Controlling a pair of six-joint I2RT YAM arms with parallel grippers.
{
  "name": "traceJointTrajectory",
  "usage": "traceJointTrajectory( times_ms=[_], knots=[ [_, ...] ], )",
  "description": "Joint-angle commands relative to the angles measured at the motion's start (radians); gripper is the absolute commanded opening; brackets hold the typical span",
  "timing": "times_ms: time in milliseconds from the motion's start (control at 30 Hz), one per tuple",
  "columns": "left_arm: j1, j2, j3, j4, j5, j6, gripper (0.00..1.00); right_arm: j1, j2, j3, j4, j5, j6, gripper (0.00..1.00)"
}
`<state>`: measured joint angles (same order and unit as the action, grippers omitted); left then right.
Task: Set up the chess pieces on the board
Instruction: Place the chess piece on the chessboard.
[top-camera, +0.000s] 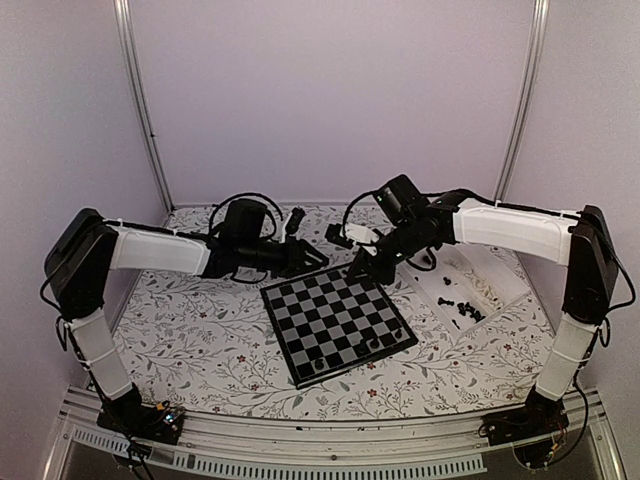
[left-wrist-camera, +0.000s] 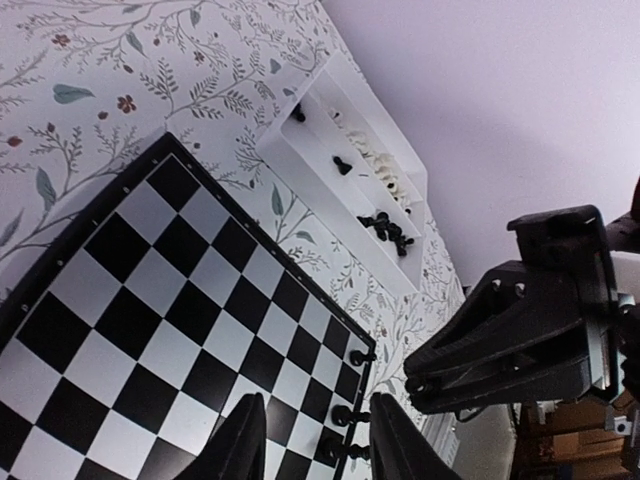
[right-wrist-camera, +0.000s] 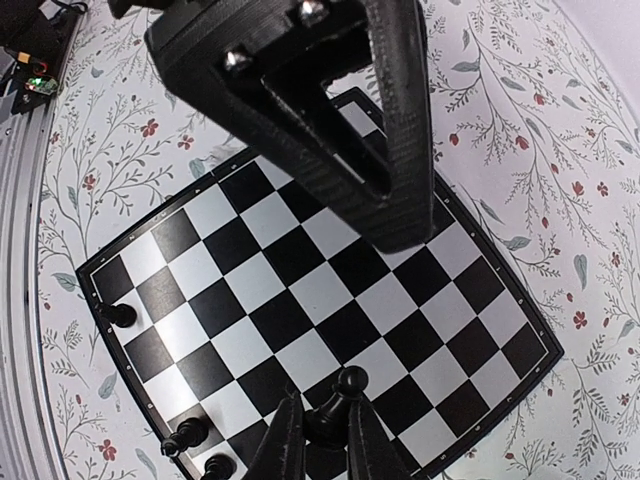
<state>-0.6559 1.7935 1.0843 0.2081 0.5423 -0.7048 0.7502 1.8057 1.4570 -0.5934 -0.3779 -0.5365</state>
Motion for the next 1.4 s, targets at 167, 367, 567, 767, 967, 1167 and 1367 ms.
traceJointTrajectory(
  times_ms=[167,367,567,767,967,1167,1367],
  knots=[
    [-0.025,0.067,-0.044,0.299,0.212,-0.224,0.38,-0.005,-0.011,0.026,0.010,-0.050,0.013,0.10],
    [-0.047,0.095,-0.028,0.317,0.229,-0.242,0.36,-0.005,-0.002,0.042,0.003,-0.063,0.020,0.10],
    [-0.066,0.116,-0.018,0.343,0.240,-0.257,0.32,-0.005,0.001,0.042,-0.001,-0.077,0.024,0.10],
    [-0.070,0.128,-0.013,0.365,0.243,-0.263,0.25,-0.005,0.004,0.042,-0.003,-0.091,0.029,0.11],
    [-0.071,0.136,-0.011,0.387,0.248,-0.264,0.18,-0.005,0.007,0.040,-0.008,-0.108,0.030,0.11],
    [-0.071,0.135,-0.019,0.422,0.250,-0.252,0.07,-0.005,0.009,0.042,-0.007,-0.114,0.035,0.13],
    [-0.071,0.081,-0.014,0.302,0.180,-0.125,0.00,-0.024,0.005,0.079,-0.046,-0.141,0.065,0.43]
  ],
)
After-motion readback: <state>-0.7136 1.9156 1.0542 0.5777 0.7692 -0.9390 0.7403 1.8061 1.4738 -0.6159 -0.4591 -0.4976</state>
